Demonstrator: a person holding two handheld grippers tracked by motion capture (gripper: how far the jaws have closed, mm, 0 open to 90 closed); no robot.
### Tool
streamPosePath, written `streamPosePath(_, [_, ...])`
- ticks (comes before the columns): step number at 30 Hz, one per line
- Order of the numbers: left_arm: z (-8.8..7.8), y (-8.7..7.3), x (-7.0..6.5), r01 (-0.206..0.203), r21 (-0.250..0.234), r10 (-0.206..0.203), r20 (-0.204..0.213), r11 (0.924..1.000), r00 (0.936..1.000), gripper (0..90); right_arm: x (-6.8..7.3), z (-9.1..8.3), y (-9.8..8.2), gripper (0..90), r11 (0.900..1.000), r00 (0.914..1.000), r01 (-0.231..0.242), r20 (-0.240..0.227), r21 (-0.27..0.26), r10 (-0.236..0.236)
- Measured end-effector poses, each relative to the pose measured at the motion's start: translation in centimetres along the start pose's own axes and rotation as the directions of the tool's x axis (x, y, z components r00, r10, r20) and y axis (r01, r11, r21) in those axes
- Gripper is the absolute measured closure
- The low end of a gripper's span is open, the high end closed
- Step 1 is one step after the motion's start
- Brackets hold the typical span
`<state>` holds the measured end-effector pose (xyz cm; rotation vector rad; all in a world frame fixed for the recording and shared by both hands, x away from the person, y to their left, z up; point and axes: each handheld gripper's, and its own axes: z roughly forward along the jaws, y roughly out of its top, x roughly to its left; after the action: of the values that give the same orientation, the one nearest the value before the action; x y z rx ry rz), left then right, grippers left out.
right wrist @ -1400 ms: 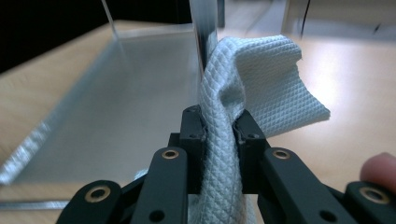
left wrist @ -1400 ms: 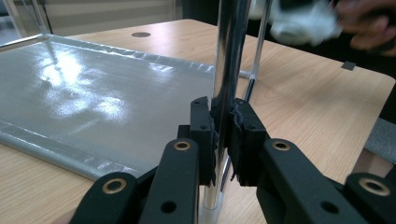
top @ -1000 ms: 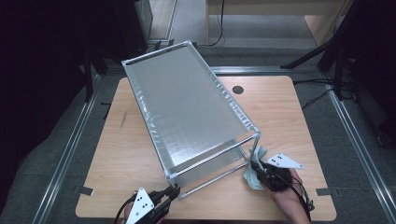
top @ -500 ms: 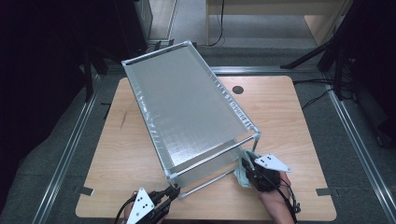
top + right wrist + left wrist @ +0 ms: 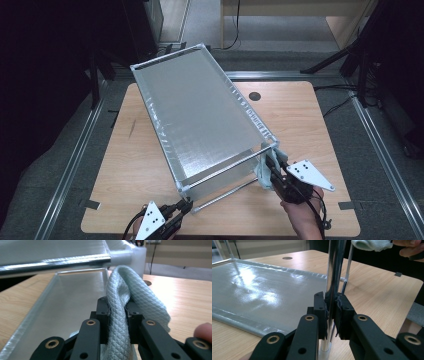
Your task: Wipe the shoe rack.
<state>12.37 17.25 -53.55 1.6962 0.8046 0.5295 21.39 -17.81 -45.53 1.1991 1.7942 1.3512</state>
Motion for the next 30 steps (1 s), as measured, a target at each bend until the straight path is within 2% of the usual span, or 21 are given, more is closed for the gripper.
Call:
streamPosePath(2, [0.0,0.0,0.0,0.001,0.000,-0.001,-0.001,1.0000,1.0000,81.8,-0.2,0.5,-0.5,77.5,1.000,0.9999,-0.009,0.007,0.026,0.009])
streamPosePath(5, [0.0,0.0,0.0,0.005,0.000,-0.005,0.000,1.0000,1.0000,81.8,-0.4,1.8,-2.4,77.5,0.995,1.0000,-0.002,0.007,0.096,0.001])
streamPosePath(7, [0.0,0.0,0.0,0.005,0.001,-0.005,0.000,1.0000,1.0000,81.8,-0.4,2.7,-3.5,77.5,0.989,0.9996,0.024,0.012,0.144,-0.026])
streamPosePath(8, [0.0,0.0,0.0,0.005,0.001,-0.005,0.000,1.0000,1.0000,81.8,-0.4,3.2,-4.1,77.5,0.984,0.9992,0.033,0.017,0.174,-0.037])
streamPosePath(9, [0.0,0.0,0.0,0.005,0.000,-0.005,0.000,1.0000,1.0000,81.8,-0.4,3.8,-5.0,77.6,0.975,0.9993,0.026,0.021,0.221,-0.031])
streamPosePath(11, [0.0,0.0,0.0,0.008,0.001,-0.008,-0.001,1.0000,1.0000,81.8,-0.5,4.7,-6.2,77.6,0.960,0.9987,0.033,0.028,0.279,-0.042])
streamPosePath(13, [0.0,0.0,0.0,0.006,0.002,-0.006,-0.002,1.0000,1.0000,81.8,-0.6,5.2,-7.0,77.6,0.949,0.9977,0.048,0.029,0.311,-0.060])
streamPosePath(15, [0.0,0.0,0.0,0.005,0.002,-0.005,-0.002,1.0000,1.0000,81.8,-0.7,5.1,-6.5,77.7,0.951,0.9979,0.052,0.021,0.305,-0.061])
streamPosePath(16, [0.0,0.0,0.0,0.005,0.002,-0.005,-0.002,1.0000,1.0000,81.8,-0.7,4.8,-6.1,77.7,0.955,0.9981,0.053,0.016,0.291,-0.060])
streamPosePath(19, [0.0,0.0,0.0,0.001,0.000,-0.001,-0.001,1.0000,1.0000,81.8,-0.4,3.2,-3.9,77.8,0.980,0.9987,0.048,0.004,0.192,-0.050])
streamPosePath(21, [0.0,-0.1,0.0,0.003,-0.002,-0.003,-0.001,1.0000,1.0000,81.8,-0.3,2.1,-2.5,77.8,0.991,0.9987,0.051,0.004,0.124,-0.051])
streamPosePath(23, [0.0,-0.1,0.0,0.004,-0.002,-0.004,0.000,1.0000,1.0000,81.8,-0.2,0.9,-1.2,77.9,0.997,0.9988,0.047,0.012,0.056,-0.048])
streamPosePath(25, [0.0,-0.1,0.0,0.004,-0.001,-0.004,0.000,1.0000,1.0000,81.8,-0.3,0.7,-1.0,77.8,0.998,0.9986,0.052,0.012,0.045,-0.052])
streamPosePath(27, [0.0,-0.1,0.0,0.004,-0.001,-0.004,0.000,1.0000,1.0000,81.8,-0.5,1.1,-1.7,77.8,0.997,0.9986,0.054,0.001,0.051,-0.054])
streamPosePath(30, [0.0,-0.1,-0.1,0.005,-0.002,-0.005,0.002,1.0000,1.0000,81.8,-0.5,2.5,-3.5,77.8,0.989,0.9974,0.070,0.008,0.129,-0.072])
